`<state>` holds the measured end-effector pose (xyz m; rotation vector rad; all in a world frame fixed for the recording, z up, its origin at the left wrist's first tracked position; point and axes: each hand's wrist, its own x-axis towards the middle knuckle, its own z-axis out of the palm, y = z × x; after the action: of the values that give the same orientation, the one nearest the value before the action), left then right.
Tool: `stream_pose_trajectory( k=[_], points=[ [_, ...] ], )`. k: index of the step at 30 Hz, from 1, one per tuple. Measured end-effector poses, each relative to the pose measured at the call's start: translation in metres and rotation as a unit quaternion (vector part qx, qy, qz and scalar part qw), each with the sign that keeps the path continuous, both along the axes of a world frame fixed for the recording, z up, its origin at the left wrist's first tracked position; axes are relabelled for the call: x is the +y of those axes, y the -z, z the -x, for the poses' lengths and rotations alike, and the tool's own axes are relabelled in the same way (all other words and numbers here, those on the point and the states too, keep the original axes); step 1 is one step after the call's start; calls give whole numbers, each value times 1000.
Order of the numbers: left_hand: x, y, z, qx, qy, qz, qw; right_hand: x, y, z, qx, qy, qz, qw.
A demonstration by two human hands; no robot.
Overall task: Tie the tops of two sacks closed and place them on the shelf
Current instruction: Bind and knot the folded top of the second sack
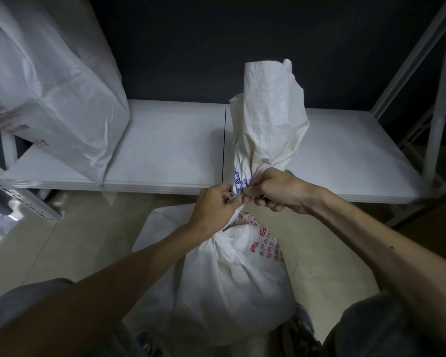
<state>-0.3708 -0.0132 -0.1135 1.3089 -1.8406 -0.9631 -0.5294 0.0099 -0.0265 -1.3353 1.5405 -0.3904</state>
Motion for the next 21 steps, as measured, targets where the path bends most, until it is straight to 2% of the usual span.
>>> stream_pose_trajectory(
  k=[5, 9, 13, 17, 21],
  points=[
    [2, -3, 1, -50, 0, 41, 998, 0, 2, -3, 15, -12, -8, 1000],
    [2, -1, 1, -56, 19, 24, 998, 1, 8, -4, -73, 28, -1, 997],
    [-4, -1, -6, 32, 42, -39, 998, 8, 22, -8, -170, 62, 12, 983],
    [-5, 5, -9, 70, 57, -67, 994, 12, 30, -12, -193, 70, 44, 978],
    [-13, 5, -9, 126, 76, -122, 982, 12, 27, -10, -252, 95, 33, 963]
  ],
)
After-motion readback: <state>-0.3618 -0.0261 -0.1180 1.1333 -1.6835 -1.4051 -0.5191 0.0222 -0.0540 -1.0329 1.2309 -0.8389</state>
